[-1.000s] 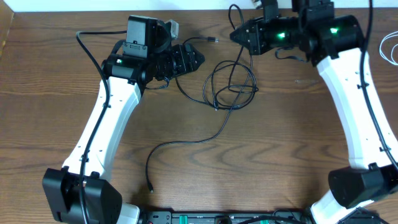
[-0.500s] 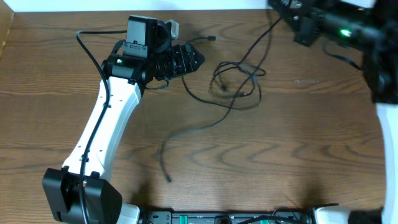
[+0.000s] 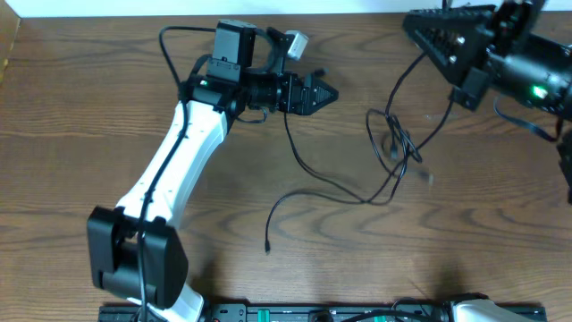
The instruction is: Untangle cables
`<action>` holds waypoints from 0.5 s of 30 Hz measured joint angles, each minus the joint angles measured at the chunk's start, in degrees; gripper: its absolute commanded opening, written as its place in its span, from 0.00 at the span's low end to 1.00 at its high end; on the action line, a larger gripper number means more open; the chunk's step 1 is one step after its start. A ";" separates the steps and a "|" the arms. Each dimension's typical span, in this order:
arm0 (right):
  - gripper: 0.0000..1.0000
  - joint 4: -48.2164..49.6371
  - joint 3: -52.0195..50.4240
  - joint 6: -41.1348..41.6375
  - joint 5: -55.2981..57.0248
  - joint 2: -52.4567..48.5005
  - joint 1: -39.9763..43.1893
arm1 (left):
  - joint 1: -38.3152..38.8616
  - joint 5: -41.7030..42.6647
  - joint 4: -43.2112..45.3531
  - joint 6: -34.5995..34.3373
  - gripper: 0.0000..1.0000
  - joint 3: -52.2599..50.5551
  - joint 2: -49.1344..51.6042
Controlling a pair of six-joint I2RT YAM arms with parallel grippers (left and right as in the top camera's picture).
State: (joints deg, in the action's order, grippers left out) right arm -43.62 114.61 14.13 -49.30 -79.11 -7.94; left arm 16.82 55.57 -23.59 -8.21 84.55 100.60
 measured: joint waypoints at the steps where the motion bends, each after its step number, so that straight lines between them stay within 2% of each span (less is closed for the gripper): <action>1: 0.01 -0.07 0.00 0.00 0.00 -0.50 0.00 | 0.02 1.51 0.52 0.42 0.89 0.00 0.55; 7: 0.01 -0.22 -0.07 0.00 0.02 -2.03 0.00 | 1.11 5.42 0.98 1.05 0.89 0.00 1.33; 15: 0.01 -0.52 -0.07 -0.02 0.00 -1.99 0.00 | 4.17 3.32 -1.81 0.35 0.89 0.00 4.83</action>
State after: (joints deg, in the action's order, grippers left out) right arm -44.14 114.54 14.11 -49.30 -81.10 -7.94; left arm 20.99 58.89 -25.41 -7.86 84.55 105.43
